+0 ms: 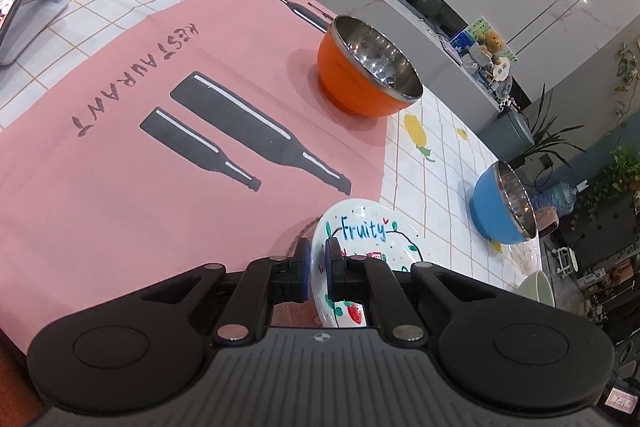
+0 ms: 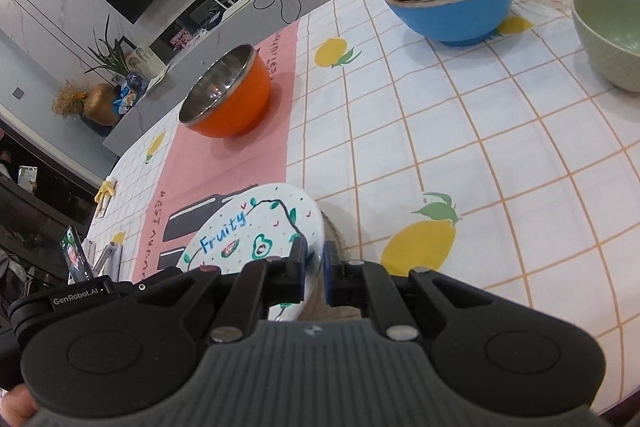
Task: Organize plates and bowls
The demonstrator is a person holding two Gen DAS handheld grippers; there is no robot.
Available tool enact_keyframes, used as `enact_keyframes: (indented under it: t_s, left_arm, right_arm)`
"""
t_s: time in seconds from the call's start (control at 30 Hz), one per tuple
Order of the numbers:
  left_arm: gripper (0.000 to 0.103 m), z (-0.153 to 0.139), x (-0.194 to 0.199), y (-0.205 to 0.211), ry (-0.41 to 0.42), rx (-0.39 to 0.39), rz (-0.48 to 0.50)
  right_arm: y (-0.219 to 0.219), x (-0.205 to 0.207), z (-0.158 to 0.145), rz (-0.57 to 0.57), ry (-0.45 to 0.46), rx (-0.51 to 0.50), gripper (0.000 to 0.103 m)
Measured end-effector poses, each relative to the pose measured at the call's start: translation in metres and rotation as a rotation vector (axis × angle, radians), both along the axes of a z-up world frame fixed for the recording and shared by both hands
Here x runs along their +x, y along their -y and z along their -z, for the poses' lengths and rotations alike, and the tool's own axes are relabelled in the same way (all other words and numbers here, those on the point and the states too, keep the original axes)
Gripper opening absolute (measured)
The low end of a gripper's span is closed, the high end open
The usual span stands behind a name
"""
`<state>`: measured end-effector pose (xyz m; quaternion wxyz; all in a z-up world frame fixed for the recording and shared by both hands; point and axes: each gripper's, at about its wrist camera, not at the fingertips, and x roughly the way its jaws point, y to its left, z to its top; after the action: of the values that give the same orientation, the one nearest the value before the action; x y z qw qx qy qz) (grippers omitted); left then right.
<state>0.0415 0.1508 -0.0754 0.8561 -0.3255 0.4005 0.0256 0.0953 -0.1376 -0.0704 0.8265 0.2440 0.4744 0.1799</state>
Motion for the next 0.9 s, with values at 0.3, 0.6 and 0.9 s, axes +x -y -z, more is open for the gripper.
enact_keyframes:
  t_s: [0.3,0.6,0.9]
  left_arm:
    - [0.008,0.005,0.002,0.003,-0.023,0.018,0.003]
    - [0.009,0.006,0.002,0.006,-0.038,0.042,0.015]
    - [0.01,0.005,0.004,0.014,-0.049,0.085,0.039]
  right_arm:
    - [-0.002,0.001,0.003,-0.011,-0.01,-0.016,0.007]
    - [-0.004,0.003,0.006,-0.018,-0.014,-0.039,0.007]
    - [-0.008,0.002,0.006,-0.03,-0.009,-0.096,0.007]
